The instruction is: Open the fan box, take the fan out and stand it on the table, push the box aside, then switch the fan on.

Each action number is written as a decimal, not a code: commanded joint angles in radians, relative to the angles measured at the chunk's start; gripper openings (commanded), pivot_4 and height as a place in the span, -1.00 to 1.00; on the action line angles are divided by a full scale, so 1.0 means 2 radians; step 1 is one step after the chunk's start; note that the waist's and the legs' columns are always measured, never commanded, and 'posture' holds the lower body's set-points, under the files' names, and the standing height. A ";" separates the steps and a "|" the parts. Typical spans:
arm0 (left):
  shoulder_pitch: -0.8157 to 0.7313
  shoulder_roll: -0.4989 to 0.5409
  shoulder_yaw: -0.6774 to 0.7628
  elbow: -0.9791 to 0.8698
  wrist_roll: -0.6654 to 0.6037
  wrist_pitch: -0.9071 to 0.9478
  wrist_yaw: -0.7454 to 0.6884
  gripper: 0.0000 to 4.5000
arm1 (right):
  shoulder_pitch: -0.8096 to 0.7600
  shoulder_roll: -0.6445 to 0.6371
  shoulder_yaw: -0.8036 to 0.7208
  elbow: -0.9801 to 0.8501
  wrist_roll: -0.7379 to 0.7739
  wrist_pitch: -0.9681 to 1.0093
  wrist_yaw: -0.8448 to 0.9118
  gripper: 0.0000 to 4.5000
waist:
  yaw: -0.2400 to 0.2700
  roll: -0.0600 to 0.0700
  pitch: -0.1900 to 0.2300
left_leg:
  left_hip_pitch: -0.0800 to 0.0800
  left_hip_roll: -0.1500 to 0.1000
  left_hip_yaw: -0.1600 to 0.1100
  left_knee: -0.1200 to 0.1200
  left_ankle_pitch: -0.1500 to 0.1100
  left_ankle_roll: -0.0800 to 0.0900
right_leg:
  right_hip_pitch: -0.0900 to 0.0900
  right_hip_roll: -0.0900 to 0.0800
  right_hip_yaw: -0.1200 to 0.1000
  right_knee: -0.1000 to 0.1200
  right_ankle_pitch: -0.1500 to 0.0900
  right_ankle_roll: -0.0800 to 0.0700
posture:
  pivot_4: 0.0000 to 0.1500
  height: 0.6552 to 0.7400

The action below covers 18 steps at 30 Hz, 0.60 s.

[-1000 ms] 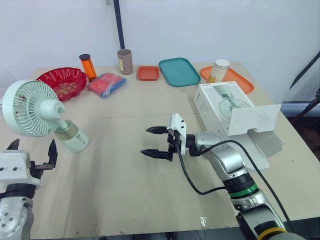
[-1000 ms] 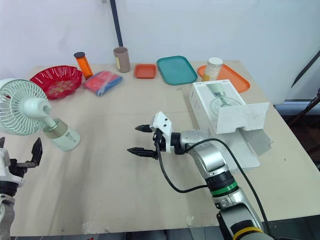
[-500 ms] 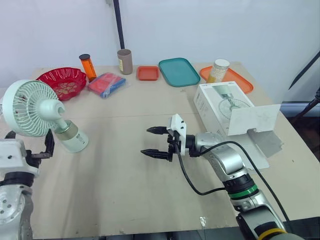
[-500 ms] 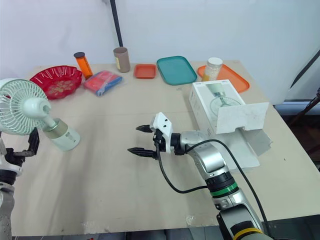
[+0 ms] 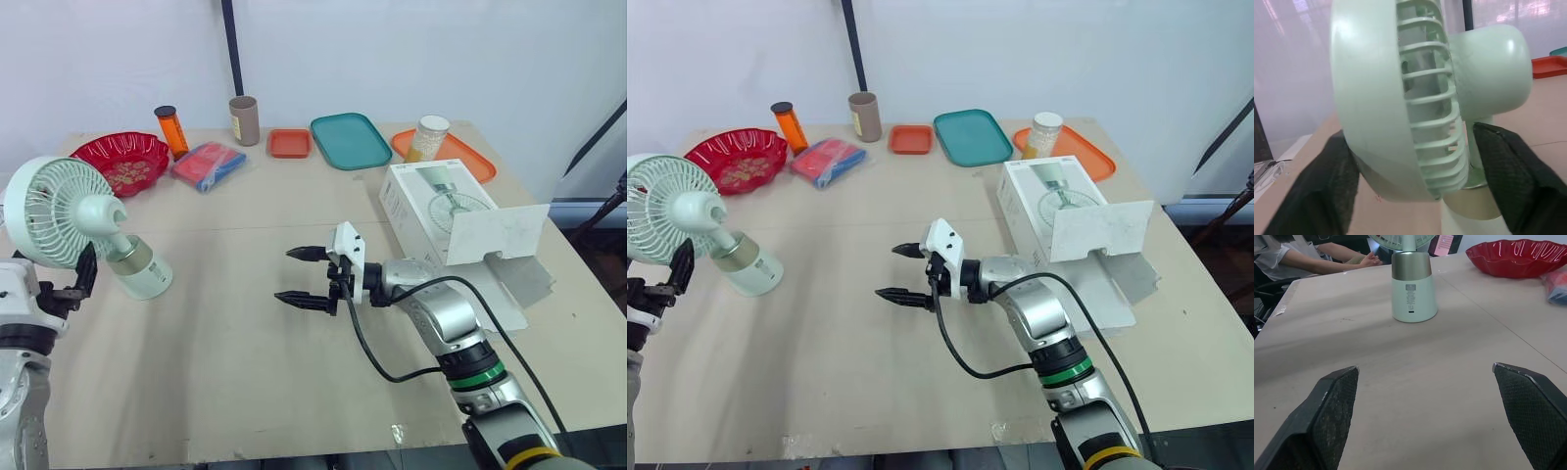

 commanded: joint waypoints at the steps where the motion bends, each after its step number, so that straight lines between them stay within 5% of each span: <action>1: -0.003 0.011 0.014 -0.001 -0.004 0.001 -0.002 0.64 | 0.001 0.002 -0.008 -0.025 0.005 -0.006 -0.002 1.00 | 0.000 0.000 0.000 | 0.000 0.000 0.000 0.000 0.000 0.000 | 0.000 0.000 0.000 0.000 0.000 0.000 | 1.00 1.00; 7: -0.007 0.011 0.017 0.002 -0.011 0.002 -0.004 0.64 | 0.002 0.001 -0.007 -0.024 0.004 -0.007 -0.004 1.00 | 0.000 0.000 0.000 | 0.000 0.000 0.000 0.000 0.000 0.000 | 0.000 0.000 0.000 0.000 0.000 0.000 | 1.00 1.00; 12: -0.007 0.011 0.020 -0.002 -0.019 0.003 -0.005 -0.12 | 0.003 0.001 -0.006 -0.025 0.004 -0.006 -0.003 1.00 | -0.001 0.000 0.000 | 0.000 0.000 0.000 0.000 0.000 0.000 | 0.000 0.000 0.000 0.000 0.000 0.000 | 1.00 1.00; 18: 0.001 0.007 0.024 -0.022 -0.033 0.012 -0.003 -0.18 | 0.002 0.004 -0.005 -0.024 0.006 -0.006 -0.002 1.00 | -0.002 0.000 0.000 | 0.000 0.000 0.000 0.000 0.000 0.000 | 0.000 0.000 0.000 0.000 0.000 0.000 | 1.00 1.00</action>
